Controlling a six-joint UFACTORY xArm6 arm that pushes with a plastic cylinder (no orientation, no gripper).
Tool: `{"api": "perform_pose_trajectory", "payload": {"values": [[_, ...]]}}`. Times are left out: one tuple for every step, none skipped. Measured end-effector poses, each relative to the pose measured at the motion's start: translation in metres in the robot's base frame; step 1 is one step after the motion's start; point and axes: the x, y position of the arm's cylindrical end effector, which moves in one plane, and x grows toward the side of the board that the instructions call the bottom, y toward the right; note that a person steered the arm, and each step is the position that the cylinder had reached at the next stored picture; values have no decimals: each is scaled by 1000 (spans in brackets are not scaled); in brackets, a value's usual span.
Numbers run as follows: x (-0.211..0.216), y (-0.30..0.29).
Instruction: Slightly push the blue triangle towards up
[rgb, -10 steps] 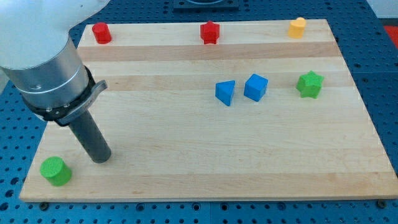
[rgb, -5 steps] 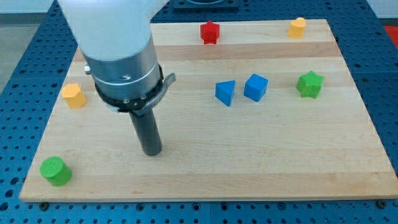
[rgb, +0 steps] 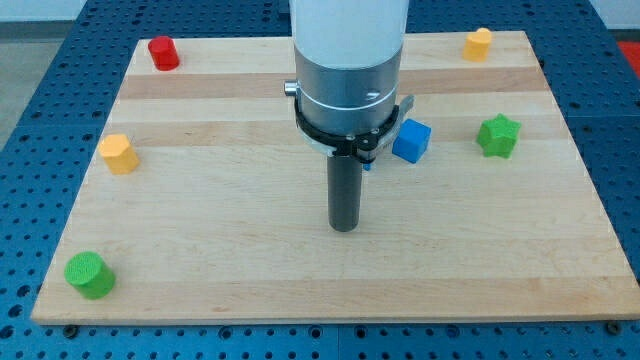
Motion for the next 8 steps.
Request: {"api": "perform_pose_trajectory", "payload": {"values": [[0,8],[-1,11],[-7,20],[-37,33],[-53,39],[-77,39],[-95,39],[-120,39]]}}
